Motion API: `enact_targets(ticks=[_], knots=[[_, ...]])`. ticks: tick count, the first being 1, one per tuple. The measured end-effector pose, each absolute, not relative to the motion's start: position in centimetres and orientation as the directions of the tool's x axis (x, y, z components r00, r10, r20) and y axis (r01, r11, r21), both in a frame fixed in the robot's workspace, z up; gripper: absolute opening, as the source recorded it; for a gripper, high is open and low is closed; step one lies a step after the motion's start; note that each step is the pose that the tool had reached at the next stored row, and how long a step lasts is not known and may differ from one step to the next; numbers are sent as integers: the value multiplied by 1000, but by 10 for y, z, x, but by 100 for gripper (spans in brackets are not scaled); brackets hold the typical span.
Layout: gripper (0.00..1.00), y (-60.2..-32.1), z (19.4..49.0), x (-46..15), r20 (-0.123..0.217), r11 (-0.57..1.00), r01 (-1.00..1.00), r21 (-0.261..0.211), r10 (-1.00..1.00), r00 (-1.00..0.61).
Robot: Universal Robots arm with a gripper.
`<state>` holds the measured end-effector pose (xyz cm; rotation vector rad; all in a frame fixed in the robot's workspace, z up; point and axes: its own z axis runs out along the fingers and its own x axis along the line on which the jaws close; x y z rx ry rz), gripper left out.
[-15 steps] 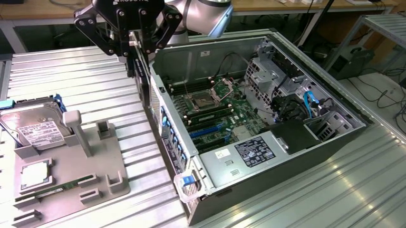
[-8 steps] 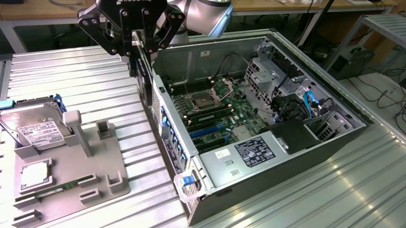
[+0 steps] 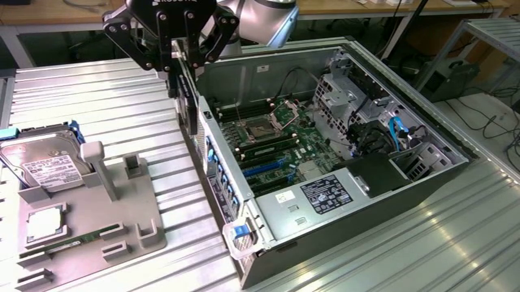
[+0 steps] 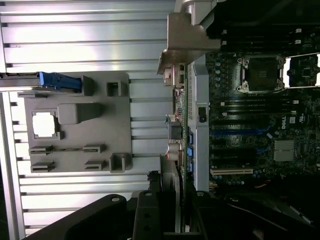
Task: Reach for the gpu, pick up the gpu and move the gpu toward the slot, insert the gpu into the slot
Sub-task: 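Pick up the gpu and move the gpu toward the slot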
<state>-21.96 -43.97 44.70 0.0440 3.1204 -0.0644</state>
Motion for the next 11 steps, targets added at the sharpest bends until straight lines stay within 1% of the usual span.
enact_targets(ticks=[11], knots=[[27,-440,447,-215,-21,999,29,-41,28,-999]])
